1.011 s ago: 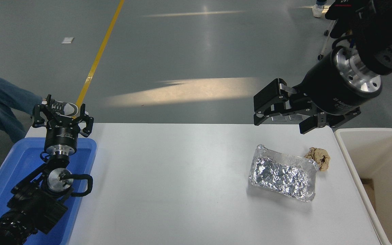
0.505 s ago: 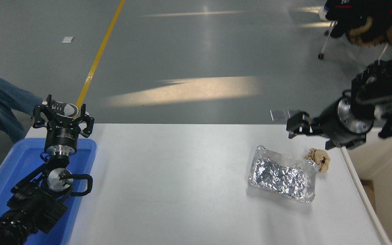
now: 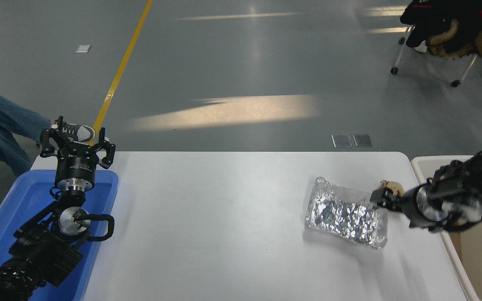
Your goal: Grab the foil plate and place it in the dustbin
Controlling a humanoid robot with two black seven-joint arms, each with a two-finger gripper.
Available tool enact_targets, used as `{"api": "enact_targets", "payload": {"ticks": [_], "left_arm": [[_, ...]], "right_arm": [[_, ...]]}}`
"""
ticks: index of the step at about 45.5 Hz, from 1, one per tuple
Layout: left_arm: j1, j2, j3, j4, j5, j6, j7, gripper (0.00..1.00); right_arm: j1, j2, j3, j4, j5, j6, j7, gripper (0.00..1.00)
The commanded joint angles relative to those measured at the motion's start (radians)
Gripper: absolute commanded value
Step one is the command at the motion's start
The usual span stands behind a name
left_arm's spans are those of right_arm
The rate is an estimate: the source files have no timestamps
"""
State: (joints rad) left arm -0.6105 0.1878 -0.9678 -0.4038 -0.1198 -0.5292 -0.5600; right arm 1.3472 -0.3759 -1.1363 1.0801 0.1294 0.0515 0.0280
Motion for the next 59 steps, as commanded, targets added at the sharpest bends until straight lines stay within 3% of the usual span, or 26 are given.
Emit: {"api": "enact_targets", "payload": {"ticks": [1, 22, 27, 32, 34, 37, 39, 59], "left_arm": [[0.000, 0.001, 0.000, 0.000, 0.000, 0.000, 0.000, 0.99], [0.000, 0.001, 0.000, 0.000, 0.000, 0.000, 0.000, 0.99], [0.000, -0.001, 0.000, 0.000, 0.000, 0.000, 0.000, 0.99], [0.000, 0.001, 0.000, 0.000, 0.000, 0.000, 0.000, 0.99], [0.000, -0.001, 0.000, 0.000, 0.000, 0.000, 0.000, 0.99], [0.000, 0.001, 0.000, 0.000, 0.000, 0.000, 0.000, 0.99], [0.000, -0.001, 0.000, -0.001, 0.000, 0.000, 0.000, 0.99], [0.000, -0.001, 0.001, 0.000, 0.000, 0.000, 0.000, 0.99]], "right_arm": [[-0.197, -0.011, 0.089, -0.196, -0.043, -0.051, 0.001, 1.00], [-0.252, 0.017, 0.216, -0.252, -0.045, -0.053, 0.001, 1.00], [-0.266, 0.044, 0.217, -0.259, -0.045, -0.053, 0.000, 0.96], [-0.296, 0.071, 0.217, -0.293, -0.047, -0.053, 0.000, 0.86], [-0.309, 0.083, 0.217, -0.302, -0.051, -0.053, 0.000, 0.74], [-0.318, 0.091, 0.216, -0.305, -0.066, -0.052, 0.000, 0.39], [-0.318, 0.091, 0.216, -0.305, -0.076, -0.048, 0.000, 0.00], [-0.237, 0.025, 0.210, -0.256, -0.077, -0.059, 0.000, 0.00]]}}
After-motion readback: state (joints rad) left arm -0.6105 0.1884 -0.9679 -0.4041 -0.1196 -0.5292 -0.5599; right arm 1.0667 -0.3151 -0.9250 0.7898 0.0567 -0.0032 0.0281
